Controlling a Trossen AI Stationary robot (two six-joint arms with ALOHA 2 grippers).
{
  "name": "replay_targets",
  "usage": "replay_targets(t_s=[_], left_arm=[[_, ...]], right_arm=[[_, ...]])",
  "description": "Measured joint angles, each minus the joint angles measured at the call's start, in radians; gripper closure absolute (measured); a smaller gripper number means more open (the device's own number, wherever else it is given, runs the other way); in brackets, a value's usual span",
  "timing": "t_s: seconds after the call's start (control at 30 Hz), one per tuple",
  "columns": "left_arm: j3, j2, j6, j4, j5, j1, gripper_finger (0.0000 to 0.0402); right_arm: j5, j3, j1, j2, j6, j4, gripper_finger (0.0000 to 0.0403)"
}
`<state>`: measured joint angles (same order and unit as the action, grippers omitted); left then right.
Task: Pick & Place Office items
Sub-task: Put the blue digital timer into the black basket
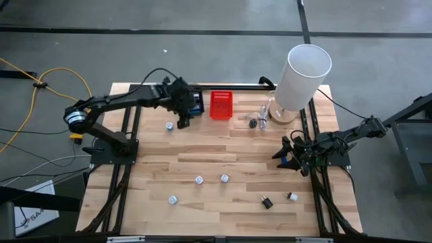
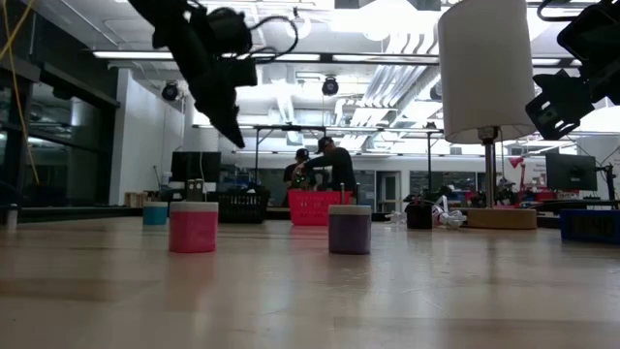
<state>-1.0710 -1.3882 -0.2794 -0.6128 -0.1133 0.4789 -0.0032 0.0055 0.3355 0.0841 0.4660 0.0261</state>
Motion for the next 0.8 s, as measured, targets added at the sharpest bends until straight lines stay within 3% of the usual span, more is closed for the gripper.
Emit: replay_targets(t_s=[0.43, 0.8], left_arm=[[0.001, 0.001, 0.268, 0.105, 0.077, -0.268, 0.0187], [0.024, -0.037, 0.31, 0.314, 0.301, -0.513, 0.0187]], right_arm=[[0.0, 0.0, 0.0, 0.0, 0.0, 0.0, 0.0199], [0.0, 0.0, 0.0, 0.0, 0.0, 0.0, 0.0199]])
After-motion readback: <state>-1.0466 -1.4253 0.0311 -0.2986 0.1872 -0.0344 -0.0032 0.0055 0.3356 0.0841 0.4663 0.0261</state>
